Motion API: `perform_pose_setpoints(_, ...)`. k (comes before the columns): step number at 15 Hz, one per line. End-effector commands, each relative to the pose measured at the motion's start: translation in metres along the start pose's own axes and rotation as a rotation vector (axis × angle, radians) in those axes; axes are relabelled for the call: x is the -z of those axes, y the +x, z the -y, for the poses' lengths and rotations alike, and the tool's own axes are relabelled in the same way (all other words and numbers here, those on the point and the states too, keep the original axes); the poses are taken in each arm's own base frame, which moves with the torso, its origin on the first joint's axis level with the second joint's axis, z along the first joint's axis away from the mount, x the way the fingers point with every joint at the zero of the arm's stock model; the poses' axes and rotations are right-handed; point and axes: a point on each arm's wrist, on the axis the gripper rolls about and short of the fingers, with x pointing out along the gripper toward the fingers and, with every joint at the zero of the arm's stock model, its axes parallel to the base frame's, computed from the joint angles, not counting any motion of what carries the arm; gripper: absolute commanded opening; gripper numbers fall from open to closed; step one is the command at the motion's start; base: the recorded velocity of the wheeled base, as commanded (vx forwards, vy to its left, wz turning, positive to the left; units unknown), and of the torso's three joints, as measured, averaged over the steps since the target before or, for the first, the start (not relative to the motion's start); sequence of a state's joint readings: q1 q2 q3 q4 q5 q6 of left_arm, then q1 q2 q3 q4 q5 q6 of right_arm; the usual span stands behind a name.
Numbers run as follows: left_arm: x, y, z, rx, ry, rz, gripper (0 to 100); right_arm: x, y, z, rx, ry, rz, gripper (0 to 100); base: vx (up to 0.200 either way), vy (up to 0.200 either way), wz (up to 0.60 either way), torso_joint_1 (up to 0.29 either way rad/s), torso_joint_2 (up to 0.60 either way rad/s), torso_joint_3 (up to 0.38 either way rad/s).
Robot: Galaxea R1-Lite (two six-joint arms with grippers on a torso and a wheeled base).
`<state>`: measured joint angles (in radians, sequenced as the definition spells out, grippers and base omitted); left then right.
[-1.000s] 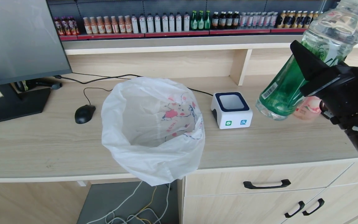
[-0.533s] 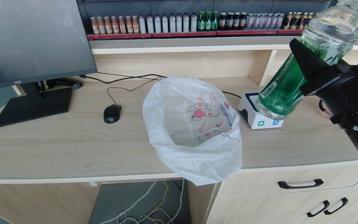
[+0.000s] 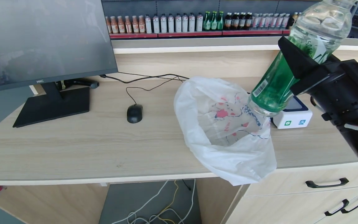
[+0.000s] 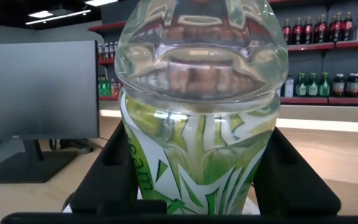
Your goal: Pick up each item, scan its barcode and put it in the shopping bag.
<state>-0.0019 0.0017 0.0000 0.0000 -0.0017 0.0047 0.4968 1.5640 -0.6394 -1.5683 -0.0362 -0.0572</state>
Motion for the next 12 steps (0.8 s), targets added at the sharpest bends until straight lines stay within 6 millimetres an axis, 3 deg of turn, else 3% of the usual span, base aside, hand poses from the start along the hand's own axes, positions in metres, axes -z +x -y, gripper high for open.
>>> perform_pose_setpoints(1, 0.000, 0.000, 0.000, 0.001, 0.000, 0.000, 100, 0.014, 0.007, -0.003, -0.018, 0.003, -0.026, 0, 0.000, 0.000, 0.00, 0.000, 0.00, 0.000)
perform_pose_setpoints(3, 0.000, 0.000, 0.000, 0.001, 0.000, 0.000, 100, 0.036, 0.021, -0.014, -0.062, 0.025, -0.053, 0, 0.000, 0.000, 0.00, 0.000, 0.00, 0.000)
perform_pose_setpoints(12, 0.000, 0.000, 0.000, -0.001, -0.002, 0.000, 100, 0.090, 0.063, -0.022, -0.070, 0.024, -0.063, 0, 0.000, 0.000, 0.00, 0.000, 0.00, 0.000)
